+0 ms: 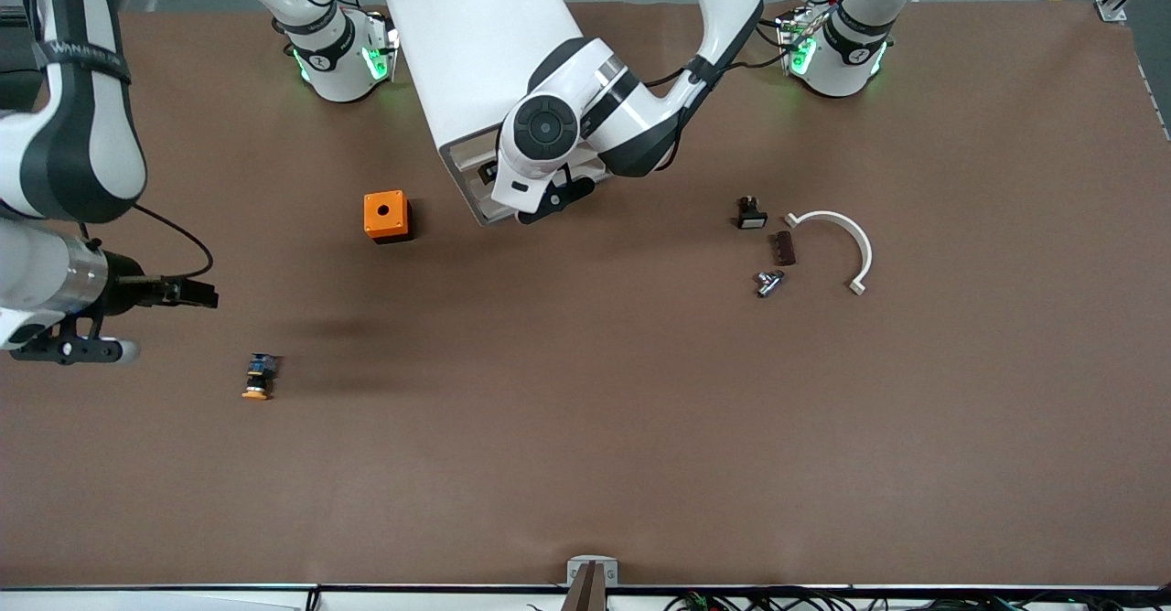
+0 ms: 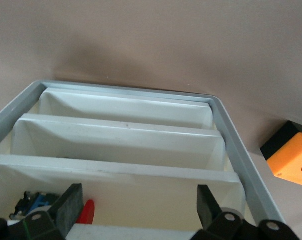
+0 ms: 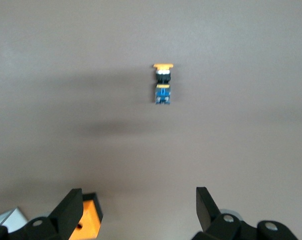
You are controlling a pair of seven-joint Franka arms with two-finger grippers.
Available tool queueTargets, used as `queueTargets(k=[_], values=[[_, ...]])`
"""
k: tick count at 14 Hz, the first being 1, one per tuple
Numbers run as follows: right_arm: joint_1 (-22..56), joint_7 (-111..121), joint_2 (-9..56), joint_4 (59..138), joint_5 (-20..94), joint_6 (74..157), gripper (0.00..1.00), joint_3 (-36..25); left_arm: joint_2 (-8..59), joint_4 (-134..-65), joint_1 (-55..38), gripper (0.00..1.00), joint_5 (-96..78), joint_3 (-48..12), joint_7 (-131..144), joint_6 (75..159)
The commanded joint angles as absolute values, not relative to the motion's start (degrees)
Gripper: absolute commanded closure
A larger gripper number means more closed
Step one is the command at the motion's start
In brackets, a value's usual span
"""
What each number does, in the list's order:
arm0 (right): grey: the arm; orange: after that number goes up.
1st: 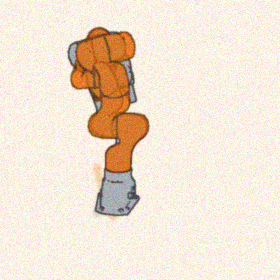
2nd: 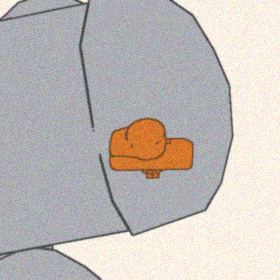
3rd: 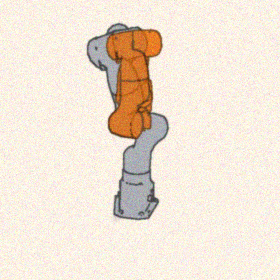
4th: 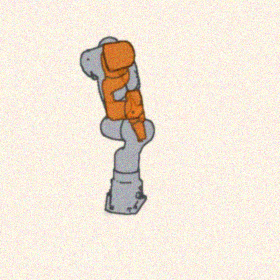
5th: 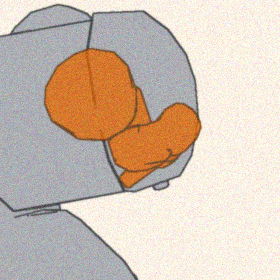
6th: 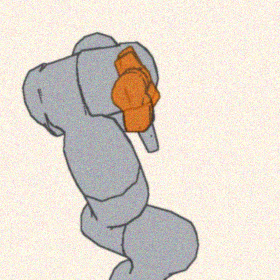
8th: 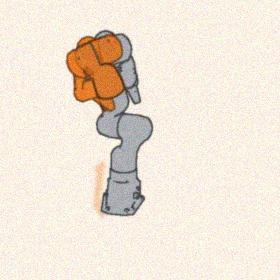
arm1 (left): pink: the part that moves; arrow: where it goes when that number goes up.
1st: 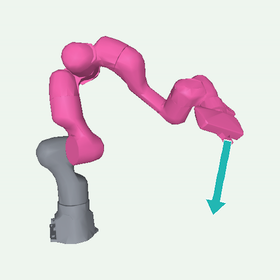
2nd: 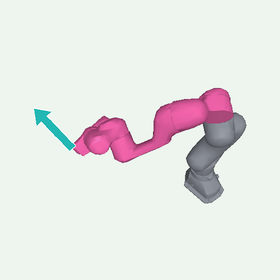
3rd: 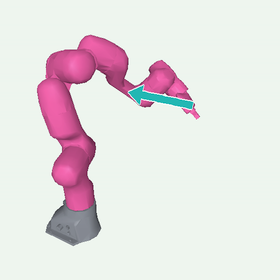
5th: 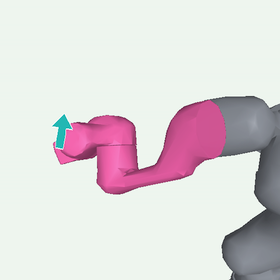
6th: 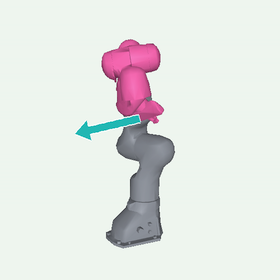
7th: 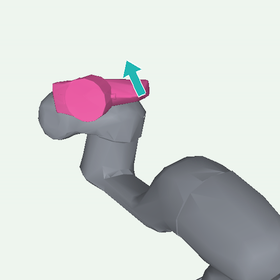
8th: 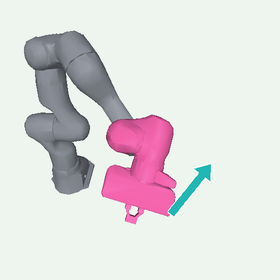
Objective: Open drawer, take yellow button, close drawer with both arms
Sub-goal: 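Lower the button with the right gripper while the left gripper shuts drawer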
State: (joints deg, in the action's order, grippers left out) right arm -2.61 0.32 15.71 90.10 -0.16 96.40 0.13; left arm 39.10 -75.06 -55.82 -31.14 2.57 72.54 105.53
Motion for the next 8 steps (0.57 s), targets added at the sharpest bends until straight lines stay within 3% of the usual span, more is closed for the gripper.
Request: queueTargets(k=[1, 8], values=[[-2.37, -0.79, 11.53, 89.82, -0.44, 93.17, 0.0, 0.35, 38.14, -76.73, -57.04, 0.0, -33.48, 2.37, 75.41, 105.91], [-1.84, -0.26, 8.61, 88.77, -0.96, 91.93, 0.0, 0.09, 38.15, -76.99, -56.61, 0.0, -34.98, 2.37, 75.41, 105.73]])
